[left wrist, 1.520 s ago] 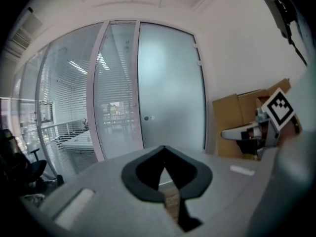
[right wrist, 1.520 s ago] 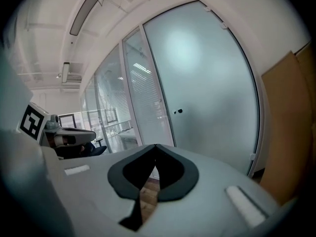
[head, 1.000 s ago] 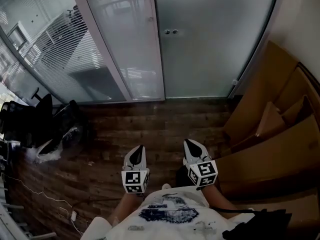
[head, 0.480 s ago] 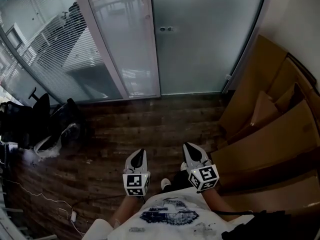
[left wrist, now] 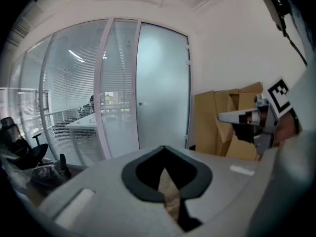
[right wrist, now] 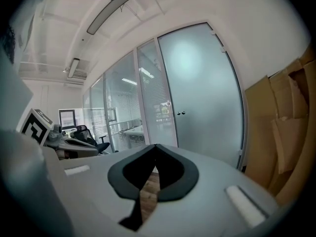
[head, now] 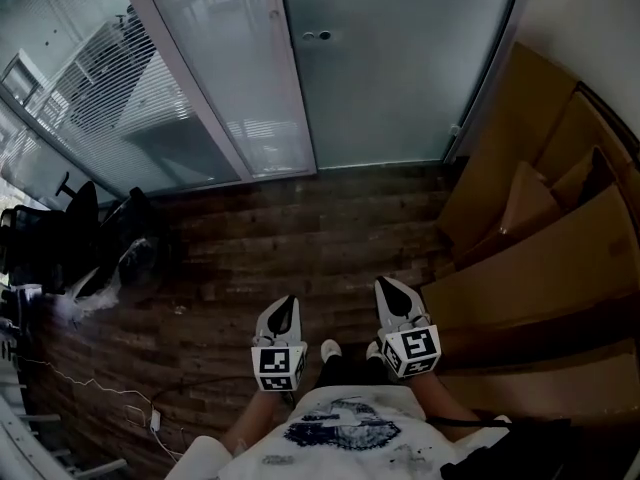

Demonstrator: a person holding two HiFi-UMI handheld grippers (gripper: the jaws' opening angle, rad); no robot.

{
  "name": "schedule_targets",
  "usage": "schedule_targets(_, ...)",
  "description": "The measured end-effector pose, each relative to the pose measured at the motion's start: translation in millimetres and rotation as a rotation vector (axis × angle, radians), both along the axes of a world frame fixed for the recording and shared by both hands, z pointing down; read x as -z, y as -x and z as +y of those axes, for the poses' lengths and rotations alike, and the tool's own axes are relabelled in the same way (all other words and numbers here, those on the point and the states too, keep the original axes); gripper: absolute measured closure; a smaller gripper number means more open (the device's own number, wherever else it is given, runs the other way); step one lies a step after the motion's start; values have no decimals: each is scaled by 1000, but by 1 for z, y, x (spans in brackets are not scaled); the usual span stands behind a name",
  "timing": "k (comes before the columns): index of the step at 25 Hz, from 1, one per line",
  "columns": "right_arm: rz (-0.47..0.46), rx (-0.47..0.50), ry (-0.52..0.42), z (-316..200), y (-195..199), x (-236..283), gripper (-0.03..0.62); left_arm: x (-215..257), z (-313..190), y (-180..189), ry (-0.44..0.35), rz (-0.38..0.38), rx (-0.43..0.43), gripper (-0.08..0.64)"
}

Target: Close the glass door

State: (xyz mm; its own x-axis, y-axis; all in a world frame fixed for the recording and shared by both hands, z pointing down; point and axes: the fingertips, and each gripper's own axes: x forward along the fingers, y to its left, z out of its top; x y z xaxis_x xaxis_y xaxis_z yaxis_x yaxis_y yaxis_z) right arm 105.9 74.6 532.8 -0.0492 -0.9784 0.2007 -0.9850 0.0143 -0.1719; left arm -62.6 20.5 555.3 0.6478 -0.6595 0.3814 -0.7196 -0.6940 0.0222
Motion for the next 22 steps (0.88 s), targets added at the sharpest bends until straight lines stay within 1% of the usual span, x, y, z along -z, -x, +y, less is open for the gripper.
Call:
schedule_targets(5,-12,-13,-7,12,-28,3,586,11,13,-37,-36,14,-31,557)
schedule_targets(8,-10,-33,-23,17,-44,9,586,17,17,-50,-94,3,-56,557)
schedule_targets(10,-14,-46,-34,18,-53,12,586,22,17,-56,-119,-6,-60,557)
schedule_targets(13,-29,-55,-40,21,-63,13,586,25,16,-59,-127,-12,-47,557)
schedule_targets(17,-24,-39,-44,23,-75,13,586,27,15,-69,-126,-13,-25,557)
schedule_targets(22,-36,-34,-28,30,-92,8,586,29,27,-86,-143,-6,-30,557)
